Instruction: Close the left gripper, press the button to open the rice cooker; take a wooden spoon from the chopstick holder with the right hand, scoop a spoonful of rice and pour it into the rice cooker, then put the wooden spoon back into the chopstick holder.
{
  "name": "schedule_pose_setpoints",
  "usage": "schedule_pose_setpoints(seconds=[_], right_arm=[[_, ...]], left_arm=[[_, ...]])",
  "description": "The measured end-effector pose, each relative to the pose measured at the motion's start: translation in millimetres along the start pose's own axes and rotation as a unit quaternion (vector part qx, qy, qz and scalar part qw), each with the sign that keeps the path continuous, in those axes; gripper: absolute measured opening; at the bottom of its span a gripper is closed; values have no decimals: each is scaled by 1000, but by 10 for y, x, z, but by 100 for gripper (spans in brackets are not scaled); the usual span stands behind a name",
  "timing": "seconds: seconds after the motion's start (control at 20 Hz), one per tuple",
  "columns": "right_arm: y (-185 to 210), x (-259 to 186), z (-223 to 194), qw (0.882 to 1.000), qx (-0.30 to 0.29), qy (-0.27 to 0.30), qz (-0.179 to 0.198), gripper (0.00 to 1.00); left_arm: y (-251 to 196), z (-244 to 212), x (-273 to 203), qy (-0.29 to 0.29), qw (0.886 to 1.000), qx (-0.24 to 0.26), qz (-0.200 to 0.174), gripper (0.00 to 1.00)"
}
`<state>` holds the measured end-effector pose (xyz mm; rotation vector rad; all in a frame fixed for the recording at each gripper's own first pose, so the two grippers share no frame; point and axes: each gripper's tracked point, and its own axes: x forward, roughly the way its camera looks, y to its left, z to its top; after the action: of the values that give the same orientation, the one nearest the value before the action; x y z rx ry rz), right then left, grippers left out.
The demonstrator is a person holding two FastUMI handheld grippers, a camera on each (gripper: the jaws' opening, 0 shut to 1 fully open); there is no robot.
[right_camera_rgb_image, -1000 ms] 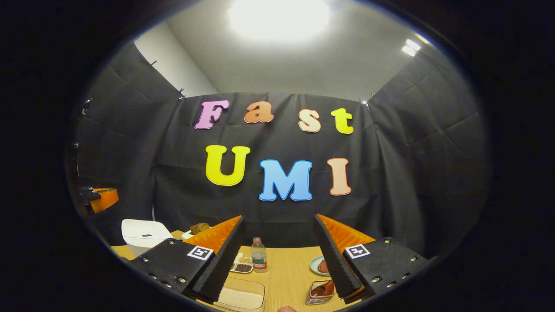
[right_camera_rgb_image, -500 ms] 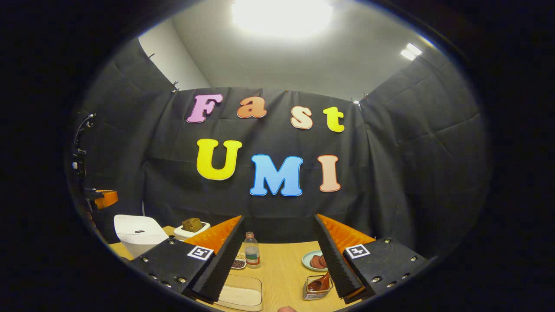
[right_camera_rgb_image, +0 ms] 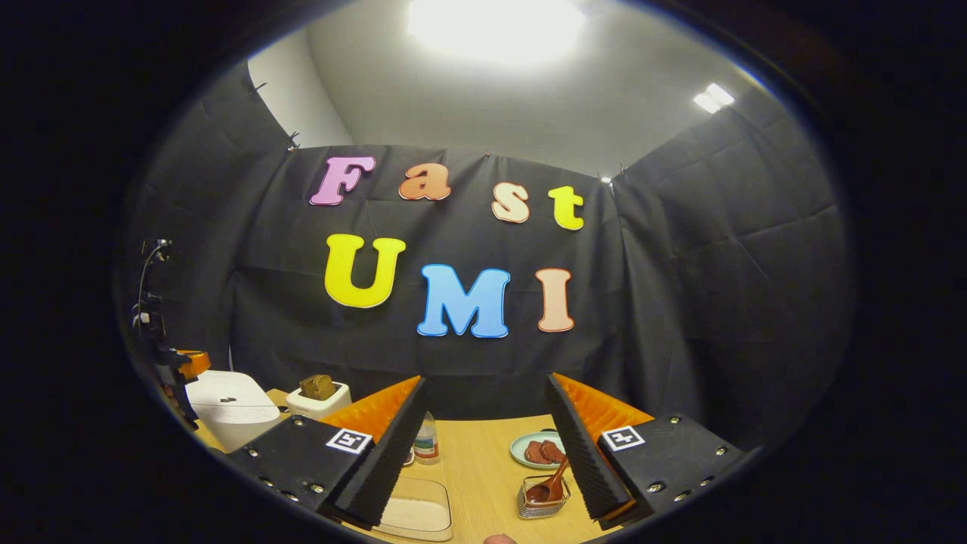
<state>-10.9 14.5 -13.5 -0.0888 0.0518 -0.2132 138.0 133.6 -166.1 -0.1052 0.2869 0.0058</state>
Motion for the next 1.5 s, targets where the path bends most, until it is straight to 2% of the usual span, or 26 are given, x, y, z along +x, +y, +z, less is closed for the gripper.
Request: schedule_pose_setpoints(seconds=[0.3,0.7,0.75,0.8,0.95,1.1,1.25,1.3,1.4,1.5], right_arm=[[-19,-28,-67,1000,-12,11,-17,95],[-62,-52,-15,1000,-10,2,-25,95],[-69,-55,-12,1000,-11,1,-24,95],[-73,-54,-5,1000,-11,1,-24,95],[-85,-53,-12,1000,-11,1,-22,95],[-71,-23,-34,1000,-12,2,-21,95],[-28,-26,-64,1000,-8,3,-10,95],[-16,-27,-60,1000,-8,3,-6,95],[-49,-4,-14,1000,-12,-3,0,95],[-111,21,38,1000,-12,-10,2,95]], left_arm=[[82,-460,248,44,999,-8,-1,8],[164,-879,337,82,996,-13,5,8],[175,-940,336,89,996,-13,7,11],[181,-934,341,87,996,-11,7,8],[161,-933,364,80,997,2,10,11],[141,-981,389,94,995,17,8,9],[152,-903,431,109,993,-34,-2,6],[210,-896,388,107,994,-39,-1,9],[231,-860,355,102,995,-21,11,7],[233,-705,294,83,996,-5,22,9]])
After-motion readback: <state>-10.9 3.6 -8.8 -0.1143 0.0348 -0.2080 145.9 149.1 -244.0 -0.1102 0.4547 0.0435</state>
